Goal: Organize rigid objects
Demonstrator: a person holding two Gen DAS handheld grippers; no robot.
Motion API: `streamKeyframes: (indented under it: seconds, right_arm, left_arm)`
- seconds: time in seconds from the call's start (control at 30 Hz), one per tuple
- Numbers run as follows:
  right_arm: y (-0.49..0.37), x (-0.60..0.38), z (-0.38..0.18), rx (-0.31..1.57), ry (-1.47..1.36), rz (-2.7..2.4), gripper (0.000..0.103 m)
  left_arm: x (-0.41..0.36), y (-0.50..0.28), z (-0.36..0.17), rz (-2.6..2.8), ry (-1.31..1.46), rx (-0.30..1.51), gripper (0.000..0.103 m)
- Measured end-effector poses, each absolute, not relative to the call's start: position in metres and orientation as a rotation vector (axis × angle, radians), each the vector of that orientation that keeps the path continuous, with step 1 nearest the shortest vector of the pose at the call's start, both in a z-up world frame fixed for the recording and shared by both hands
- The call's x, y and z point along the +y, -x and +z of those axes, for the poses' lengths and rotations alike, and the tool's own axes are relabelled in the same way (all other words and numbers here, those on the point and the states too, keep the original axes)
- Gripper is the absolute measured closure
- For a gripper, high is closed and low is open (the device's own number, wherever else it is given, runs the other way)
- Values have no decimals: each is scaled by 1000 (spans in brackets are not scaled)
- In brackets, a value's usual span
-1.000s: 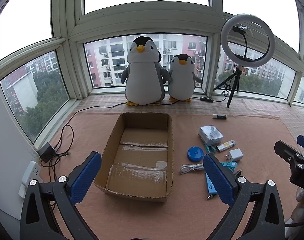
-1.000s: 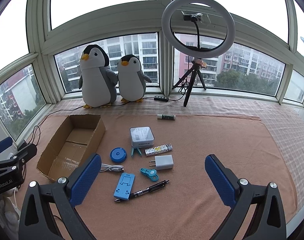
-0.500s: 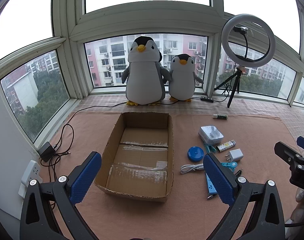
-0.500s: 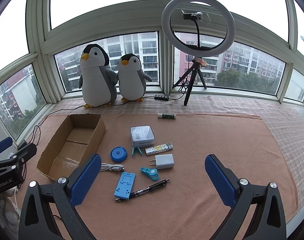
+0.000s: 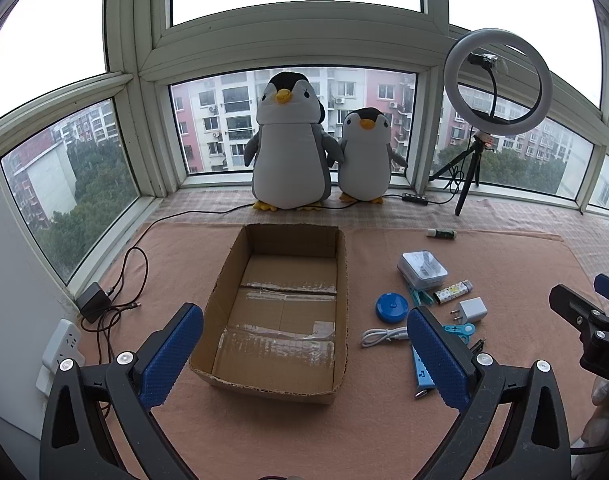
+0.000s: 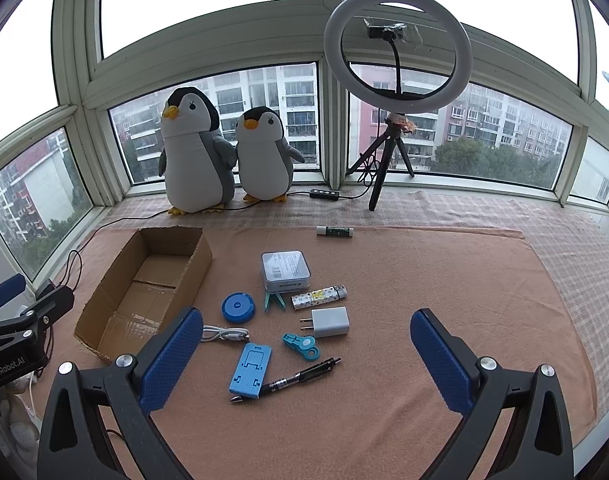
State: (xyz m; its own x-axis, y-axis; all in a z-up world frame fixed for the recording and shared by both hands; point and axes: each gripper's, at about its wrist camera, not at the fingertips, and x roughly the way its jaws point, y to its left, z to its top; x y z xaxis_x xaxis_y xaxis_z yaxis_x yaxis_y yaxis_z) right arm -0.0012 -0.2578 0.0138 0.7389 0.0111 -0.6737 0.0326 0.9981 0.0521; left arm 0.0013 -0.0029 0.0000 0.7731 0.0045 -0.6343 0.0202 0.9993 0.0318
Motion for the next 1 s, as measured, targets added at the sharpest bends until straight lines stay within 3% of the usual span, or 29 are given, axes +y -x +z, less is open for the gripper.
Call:
streamKeyframes:
  seconds: [1.0]
  right_arm:
    - [-4,-265,6,772,-73,-23,1]
  left_arm:
    - [27,-25,-32,53,-24,762,0]
